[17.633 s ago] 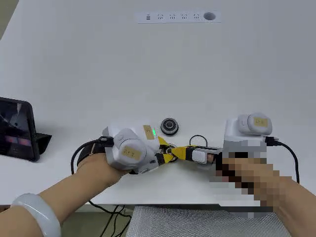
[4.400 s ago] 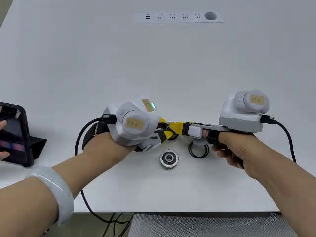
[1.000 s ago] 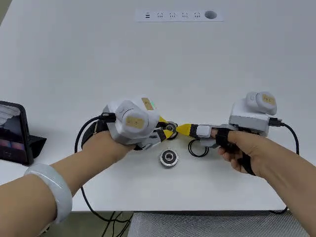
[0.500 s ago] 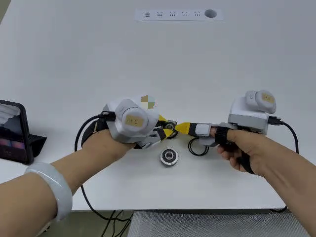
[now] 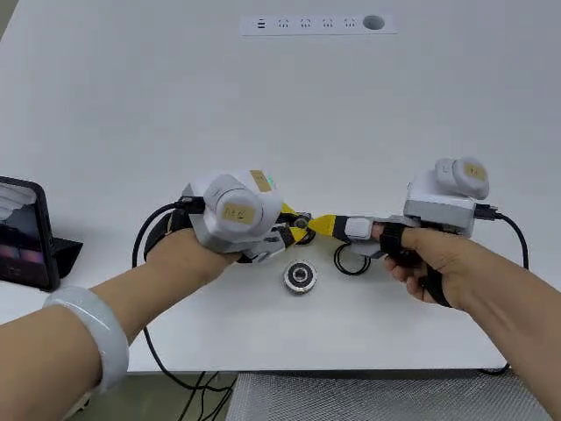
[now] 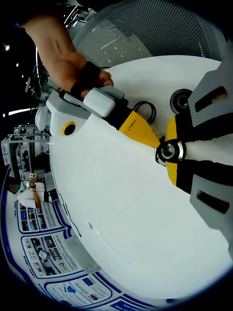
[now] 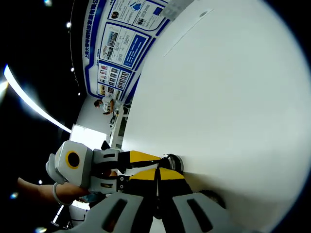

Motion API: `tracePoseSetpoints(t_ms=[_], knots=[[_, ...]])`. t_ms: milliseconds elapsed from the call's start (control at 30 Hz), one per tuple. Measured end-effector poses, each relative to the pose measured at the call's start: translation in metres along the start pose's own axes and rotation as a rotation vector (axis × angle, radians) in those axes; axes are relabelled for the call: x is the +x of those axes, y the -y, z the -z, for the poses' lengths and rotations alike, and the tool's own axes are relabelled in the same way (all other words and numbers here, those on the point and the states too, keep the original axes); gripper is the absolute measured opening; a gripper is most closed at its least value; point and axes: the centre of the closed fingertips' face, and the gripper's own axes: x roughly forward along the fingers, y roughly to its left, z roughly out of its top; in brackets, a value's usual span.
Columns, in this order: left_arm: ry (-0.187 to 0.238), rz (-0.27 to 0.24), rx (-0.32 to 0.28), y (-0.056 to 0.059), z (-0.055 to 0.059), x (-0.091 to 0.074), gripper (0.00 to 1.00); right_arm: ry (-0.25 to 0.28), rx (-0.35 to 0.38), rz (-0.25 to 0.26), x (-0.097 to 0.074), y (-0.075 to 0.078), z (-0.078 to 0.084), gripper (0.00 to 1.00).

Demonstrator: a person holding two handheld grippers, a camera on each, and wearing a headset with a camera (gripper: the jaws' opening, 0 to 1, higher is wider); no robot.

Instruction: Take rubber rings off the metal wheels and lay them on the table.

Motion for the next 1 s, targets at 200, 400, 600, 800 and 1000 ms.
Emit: tracePoseSetpoints(t_ms=[200,400,600,800,1000], knots=[[0.0,0.0,0.0,0.0,0.0,0.0,0.13,-0.01,-0.008,-0.015,0.001,-0.004,0.003,0.01],[-0.001,0.001,0.004,0.0,0.0,0.0,0.13,0.005,-0.003,-0.027,0.0,-0.007,0.0,0.01],[-0.003,0.0,0.009,0.0,0.0,0.0,0.14,0.016,0.004,0.017,-0.001,0.003,-0.001,0.02],[-0.008,0.003,0.022,0.0,0.0,0.0,0.14,0.016,0.005,0.035,-0.002,0.007,-0.001,0.02],[-0.001,0.003,0.02,0.0,-0.001,0.001,0.14,0.015,0.005,0.042,-0.001,0.009,-0.001,0.02]])
